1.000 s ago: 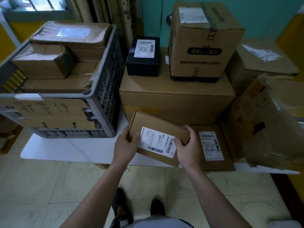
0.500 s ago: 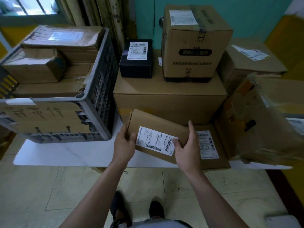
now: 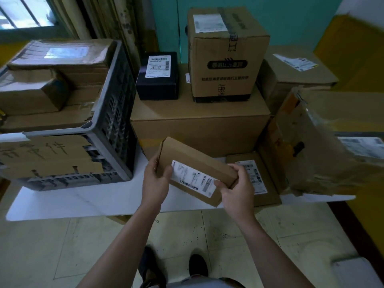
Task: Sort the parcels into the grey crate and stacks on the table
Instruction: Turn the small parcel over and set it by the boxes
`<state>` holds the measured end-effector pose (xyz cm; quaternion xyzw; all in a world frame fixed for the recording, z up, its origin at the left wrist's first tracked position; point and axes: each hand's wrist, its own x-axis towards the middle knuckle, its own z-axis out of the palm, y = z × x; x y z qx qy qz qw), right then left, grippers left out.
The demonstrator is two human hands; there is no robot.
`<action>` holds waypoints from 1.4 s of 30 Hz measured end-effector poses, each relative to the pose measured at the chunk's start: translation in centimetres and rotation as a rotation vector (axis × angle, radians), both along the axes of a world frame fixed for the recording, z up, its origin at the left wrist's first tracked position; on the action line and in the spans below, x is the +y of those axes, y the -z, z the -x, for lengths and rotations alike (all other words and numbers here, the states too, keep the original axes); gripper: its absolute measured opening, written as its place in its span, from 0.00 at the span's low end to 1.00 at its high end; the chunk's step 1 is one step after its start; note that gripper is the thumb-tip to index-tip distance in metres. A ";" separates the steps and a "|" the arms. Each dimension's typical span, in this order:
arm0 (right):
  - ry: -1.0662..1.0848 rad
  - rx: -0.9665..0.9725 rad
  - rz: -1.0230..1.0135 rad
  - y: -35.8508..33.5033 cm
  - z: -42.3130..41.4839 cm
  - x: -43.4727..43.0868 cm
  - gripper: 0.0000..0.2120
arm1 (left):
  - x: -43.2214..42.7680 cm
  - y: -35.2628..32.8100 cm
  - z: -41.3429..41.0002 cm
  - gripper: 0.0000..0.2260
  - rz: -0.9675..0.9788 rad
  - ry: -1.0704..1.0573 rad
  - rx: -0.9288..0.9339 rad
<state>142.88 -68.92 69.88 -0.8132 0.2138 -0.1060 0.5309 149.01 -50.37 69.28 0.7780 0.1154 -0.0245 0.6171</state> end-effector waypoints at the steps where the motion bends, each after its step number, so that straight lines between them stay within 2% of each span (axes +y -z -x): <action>1: 0.005 0.016 -0.043 0.2 0.2 -0.2 0.22 | 0.0 0.1 0.0 0.27 0.009 -0.017 0.022; 4: 0.040 0.066 -0.243 0.8 1.0 -0.6 0.19 | -0.7 0.0 0.3 0.36 0.145 -0.040 0.171; 6: 0.062 0.093 -0.341 1.2 1.3 -0.8 0.19 | -1.5 0.0 0.8 0.35 0.239 -0.012 0.263; 9: 0.107 0.131 -0.442 1.8 1.7 -1.4 0.18 | -2.6 0.2 1.5 0.25 0.223 0.079 0.329; 11: 0.156 0.152 -0.486 2.2 2.2 -2.0 0.17 | -3.1 0.4 1.7 0.23 0.236 0.120 0.353; 16: 0.298 0.161 -0.626 3.2 3.8 -3.1 0.18 | -5.2 0.8 2.3 0.25 0.241 0.206 0.393; 23: 0.457 0.118 -0.753 4.1 4.9 -5.2 0.18 | -8.9 2.0 3.0 0.29 0.281 0.315 0.540; 28: 0.582 0.101 -0.876 4.7 4.9 -6.9 0.16 | -11.9 2.9 1.9 0.27 0.251 0.318 0.557; 35: 0.586 0.104 -0.944 5.1 4.8 -8.7 0.13 | -15.5 4.0 0.9 0.24 0.206 0.343 0.570; 39: 0.529 0.144 -0.840 5.7 4.5 -9.2 0.23 | -16.5 4.7 0.9 0.22 0.151 0.405 0.524; 42: 0.502 0.185 -0.856 6.0 4.6 -9.3 0.24 | -16.8 4.8 0.9 0.19 0.164 0.397 0.525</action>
